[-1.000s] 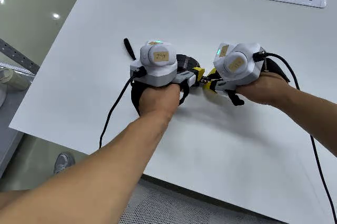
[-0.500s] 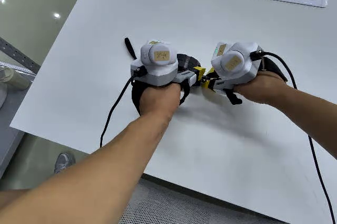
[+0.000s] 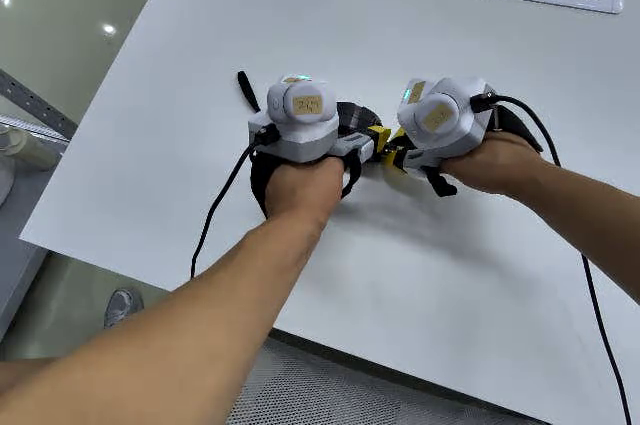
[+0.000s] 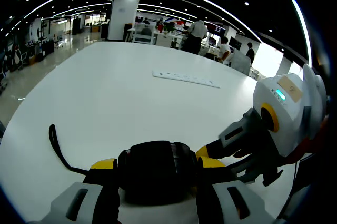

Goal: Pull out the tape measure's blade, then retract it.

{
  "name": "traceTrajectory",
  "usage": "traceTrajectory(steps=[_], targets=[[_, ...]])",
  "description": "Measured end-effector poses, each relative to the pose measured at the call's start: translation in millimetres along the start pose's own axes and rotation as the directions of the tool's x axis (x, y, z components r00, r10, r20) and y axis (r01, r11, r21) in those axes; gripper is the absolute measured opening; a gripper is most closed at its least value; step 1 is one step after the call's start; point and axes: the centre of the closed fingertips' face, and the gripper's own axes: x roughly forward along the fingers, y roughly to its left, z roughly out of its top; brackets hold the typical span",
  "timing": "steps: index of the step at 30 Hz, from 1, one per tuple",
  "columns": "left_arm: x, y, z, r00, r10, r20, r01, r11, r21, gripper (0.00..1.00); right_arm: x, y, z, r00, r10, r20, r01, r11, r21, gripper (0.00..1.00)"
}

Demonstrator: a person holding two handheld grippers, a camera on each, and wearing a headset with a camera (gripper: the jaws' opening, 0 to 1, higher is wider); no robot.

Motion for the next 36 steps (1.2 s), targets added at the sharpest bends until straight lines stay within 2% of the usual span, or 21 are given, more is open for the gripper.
traceTrajectory(steps=[13, 25, 28, 32, 36], targets=[[-1.3, -0.9, -0.4, 1.0, -0.006, 0.003, 0.006, 1.0, 0.0, 0.56, -0.4, 0.2, -1.5, 1.0, 0.004, 0.0, -0.004, 1.0, 0.008, 0.12], [-0.1, -1.5, -0.6, 0.9999, 0.012, 0.008, -0.012, 1.0, 0.007, 0.59, -3.1, 0.8, -1.7, 0.9996, -0.017, 0.025, 0.017, 1.0, -0.023, 0.13], [-0.4, -1.0, -0.1, 0.9997, 0.02, 0.016, -0.02, 1.0, 0.003, 0.6, -3.3, -0.2, -1.9, 0.9991, -0.023, 0.036, 0.024, 1.0, -0.009, 0.14], [-0.1, -1.3, -2.6, 0.9999, 0.014, 0.006, -0.015, 0.998, 0.058, 0.6, -5.5, -2.0, -3.9, 0.9982, -0.034, 0.05, 0.032, 0.999, 0.036, 0.19], [-0.3, -2.4, -2.2, 0.9999, 0.008, 0.009, -0.008, 0.999, 0.045, 0.62, -8.9, -3.3, -6.0, 0.9971, -0.049, 0.058, 0.045, 0.997, 0.064, 0.22]])
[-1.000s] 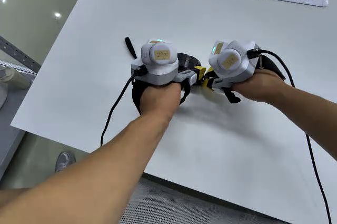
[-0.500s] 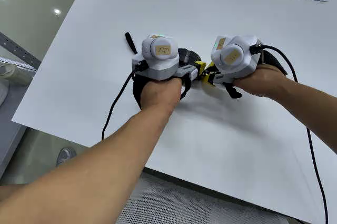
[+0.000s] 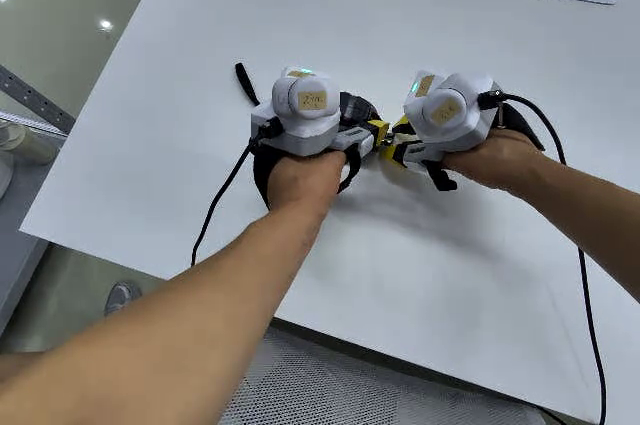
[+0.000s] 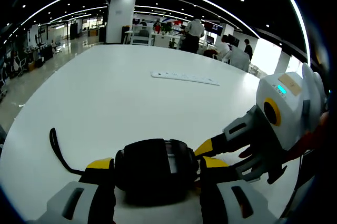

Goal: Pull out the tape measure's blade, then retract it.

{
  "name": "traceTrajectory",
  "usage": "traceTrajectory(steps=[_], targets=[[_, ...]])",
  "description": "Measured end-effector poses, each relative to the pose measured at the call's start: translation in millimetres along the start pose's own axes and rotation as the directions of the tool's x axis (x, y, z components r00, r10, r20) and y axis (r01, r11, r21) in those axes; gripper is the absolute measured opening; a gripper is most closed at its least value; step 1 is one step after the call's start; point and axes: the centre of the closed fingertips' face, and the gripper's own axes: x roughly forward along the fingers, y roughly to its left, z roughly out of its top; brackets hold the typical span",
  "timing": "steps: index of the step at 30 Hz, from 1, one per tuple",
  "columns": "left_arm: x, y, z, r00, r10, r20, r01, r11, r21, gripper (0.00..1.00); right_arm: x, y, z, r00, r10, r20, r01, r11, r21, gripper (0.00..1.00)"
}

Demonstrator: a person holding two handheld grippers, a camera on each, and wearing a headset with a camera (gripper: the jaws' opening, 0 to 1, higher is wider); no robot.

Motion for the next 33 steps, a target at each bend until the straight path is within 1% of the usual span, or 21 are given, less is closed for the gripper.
traceTrajectory(steps=[2, 4, 5, 6, 7, 8, 12, 17, 20, 22, 24, 27, 30, 33], targets=[[-0.8, -1.3, 0.2, 1.0, -0.002, -0.001, 0.002, 1.0, 0.002, 0.63, -1.8, -1.1, -1.5, 1.0, -0.009, 0.003, 0.009, 1.0, 0.016, 0.23], [-1.5, -1.4, -0.9, 1.0, -0.001, -0.007, 0.001, 1.0, 0.013, 0.63, -4.3, -0.2, -1.3, 0.9996, -0.008, 0.027, 0.005, 0.997, 0.081, 0.24], [-1.7, -1.7, -1.3, 1.0, -0.002, -0.009, 0.002, 1.0, 0.015, 0.64, -5.9, -0.9, -0.8, 0.9992, -0.011, 0.039, 0.007, 0.994, 0.108, 0.24], [-2.1, -2.0, -1.3, 1.0, -0.005, -0.008, 0.006, 1.0, 0.014, 0.64, -8.8, -3.1, 0.8, 0.9979, -0.021, 0.061, 0.012, 0.989, 0.145, 0.24], [-2.7, -2.3, -1.8, 0.9999, -0.007, -0.011, 0.007, 1.0, 0.014, 0.64, -10.7, -4.0, 1.0, 0.9973, -0.026, 0.069, 0.015, 0.987, 0.16, 0.24], [-3.8, -2.3, -2.8, 0.9998, -0.01, -0.016, 0.01, 1.0, 0.027, 0.64, -13.4, -5.0, -0.1, 0.9969, -0.031, 0.072, 0.019, 0.986, 0.164, 0.25], [-6.1, -2.5, -4.0, 0.9996, -0.02, -0.021, 0.021, 0.999, 0.039, 0.65, -18.9, -1.8, -1.6, 0.9958, -0.038, 0.083, 0.022, 0.982, 0.186, 0.28], [-15.4, -2.4, -4.8, 0.9992, -0.031, -0.025, 0.033, 0.997, 0.064, 0.67, -27.4, 3.1, -1.4, 0.9935, -0.054, 0.1, 0.032, 0.977, 0.212, 0.31], [-21.9, 1.5, -7.5, 0.999, -0.029, -0.035, 0.032, 0.996, 0.083, 0.68, -31.8, 6.9, -1.2, 0.9928, -0.058, 0.105, 0.033, 0.973, 0.228, 0.36], [-25.7, 3.2, -8.3, 0.9989, -0.03, -0.036, 0.033, 0.996, 0.083, 0.69, -34.7, 8.7, -0.8, 0.992, -0.064, 0.109, 0.037, 0.972, 0.231, 0.36], [-30.1, 5.4, -10.7, 0.9987, -0.027, -0.044, 0.031, 0.995, 0.092, 0.71, -38.2, 11.7, -0.2, 0.9915, -0.07, 0.11, 0.042, 0.97, 0.241, 0.39], [-34.8, 8.4, -15.2, 0.9987, -0.024, -0.046, 0.028, 0.995, 0.093, 0.74, -43.3, 16.9, 0.9, 0.9911, -0.072, 0.112, 0.042, 0.967, 0.25, 0.41], [-43.1, 12.3, -21.6, 0.9978, -0.025, -0.062, 0.032, 0.994, 0.1, 0.77, -50.1, 21.8, 4.6, 0.9889, -0.071, 0.13, 0.035, 0.964, 0.263, 0.46], [-52.1, 18.4, -23.1, 0.9976, -0.02, -0.067, 0.027, 0.993, 0.111, 0.78, -56.6, 21.1, 6.9, 0.9856, -0.084, 0.147, 0.039, 0.958, 0.283, 0.49]])
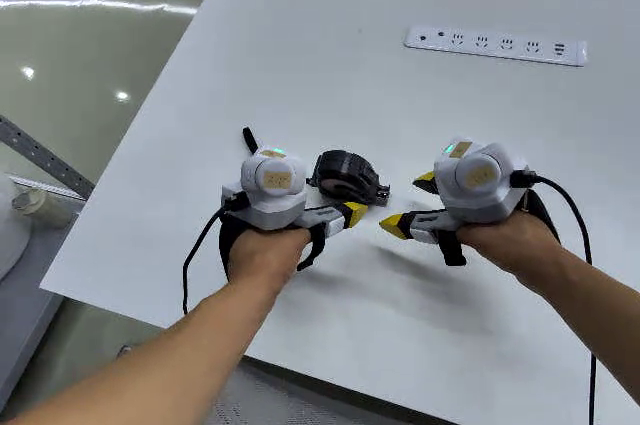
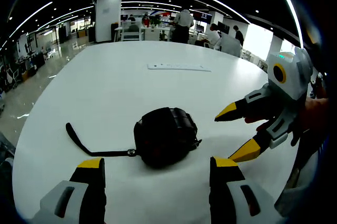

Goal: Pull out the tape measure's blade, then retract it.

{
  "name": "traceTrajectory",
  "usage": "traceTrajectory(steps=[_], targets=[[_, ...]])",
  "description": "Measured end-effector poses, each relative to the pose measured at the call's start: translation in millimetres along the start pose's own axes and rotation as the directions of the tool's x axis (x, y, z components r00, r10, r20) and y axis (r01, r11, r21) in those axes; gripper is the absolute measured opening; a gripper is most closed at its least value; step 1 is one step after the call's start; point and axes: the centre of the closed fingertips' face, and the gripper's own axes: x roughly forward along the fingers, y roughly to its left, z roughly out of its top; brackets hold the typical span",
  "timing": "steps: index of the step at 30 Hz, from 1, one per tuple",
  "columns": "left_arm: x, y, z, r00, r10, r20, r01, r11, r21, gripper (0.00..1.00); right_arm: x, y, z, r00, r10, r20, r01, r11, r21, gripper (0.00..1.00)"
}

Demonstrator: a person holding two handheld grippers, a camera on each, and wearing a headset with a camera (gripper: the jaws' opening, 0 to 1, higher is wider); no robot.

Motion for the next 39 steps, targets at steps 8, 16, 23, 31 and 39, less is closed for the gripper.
traceTrajectory(steps=[8, 16, 23, 31, 39], targets=[[-22.4, 5.0, -5.4, 0.9999, 0.006, -0.01, -0.006, 1.0, -0.008, 0.8, -21.0, 1.9, 6.9, 0.9986, -0.022, 0.048, 0.019, 0.997, 0.076, 0.56], [-38.9, 7.3, -0.8, 0.9999, 0.008, 0.013, -0.008, 1.0, -0.012, 0.83, -40.4, 11.5, 6.5, 0.9968, -0.042, 0.068, 0.034, 0.992, 0.121, 0.64], [-52.6, 4.1, -1.6, 0.9996, -0.016, 0.025, 0.016, 1.0, -0.003, 0.86, -57.8, 22.9, 6.4, 0.9952, -0.06, 0.078, 0.046, 0.985, 0.165, 0.7], [-66.5, 2.2, -6.7, 0.9985, -0.041, 0.037, 0.041, 0.999, 0.01, 0.89, -74.6, 35.0, 7.8, 0.9933, -0.077, 0.086, 0.057, 0.974, 0.219, 0.76], [-78.0, 5.8, -7.1, 0.9969, -0.059, 0.052, 0.059, 0.998, 0.007, 0.92, -90.6, 46.2, 10.7, 0.9896, -0.098, 0.105, 0.065, 0.956, 0.287, 0.82]])
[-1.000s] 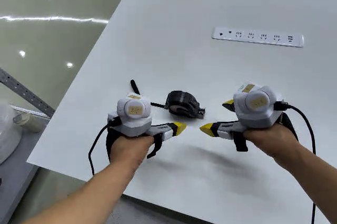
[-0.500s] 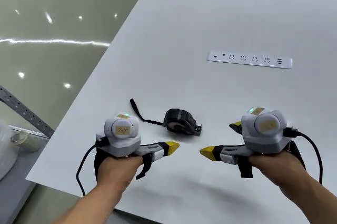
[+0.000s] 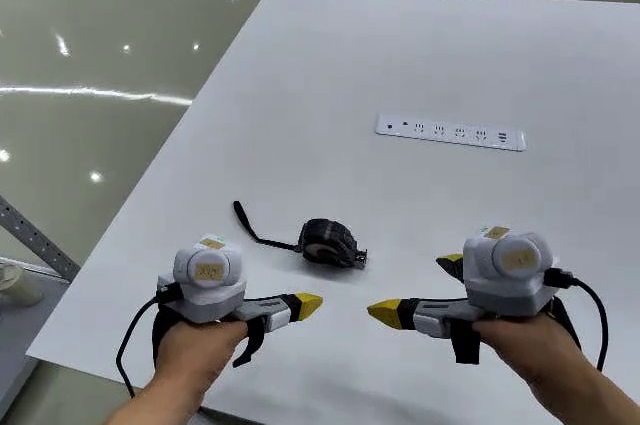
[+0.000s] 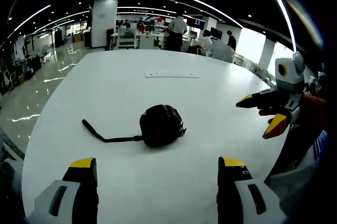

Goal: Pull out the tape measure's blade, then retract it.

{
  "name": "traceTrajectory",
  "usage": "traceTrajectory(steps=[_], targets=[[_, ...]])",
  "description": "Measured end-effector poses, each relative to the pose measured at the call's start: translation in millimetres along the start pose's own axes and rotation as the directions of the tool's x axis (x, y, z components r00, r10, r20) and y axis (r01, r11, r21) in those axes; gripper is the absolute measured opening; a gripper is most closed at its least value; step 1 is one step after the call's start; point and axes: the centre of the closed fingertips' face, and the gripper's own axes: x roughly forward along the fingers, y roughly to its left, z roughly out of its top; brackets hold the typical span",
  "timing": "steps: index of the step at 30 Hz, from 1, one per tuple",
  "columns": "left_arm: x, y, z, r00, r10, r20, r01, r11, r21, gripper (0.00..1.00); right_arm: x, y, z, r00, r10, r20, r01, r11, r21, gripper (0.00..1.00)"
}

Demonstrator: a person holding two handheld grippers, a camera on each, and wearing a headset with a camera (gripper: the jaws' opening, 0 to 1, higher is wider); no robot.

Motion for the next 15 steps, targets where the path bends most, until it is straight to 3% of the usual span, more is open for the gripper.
traceTrajectory(steps=[15], targets=[[-28.6, 5.6, -8.3, 0.9992, -0.04, -0.003, 0.04, 0.998, 0.045, 0.97, -24.7, 22.0, -5.4, 0.999, -0.038, 0.021, 0.037, 0.998, 0.057, 0.92]])
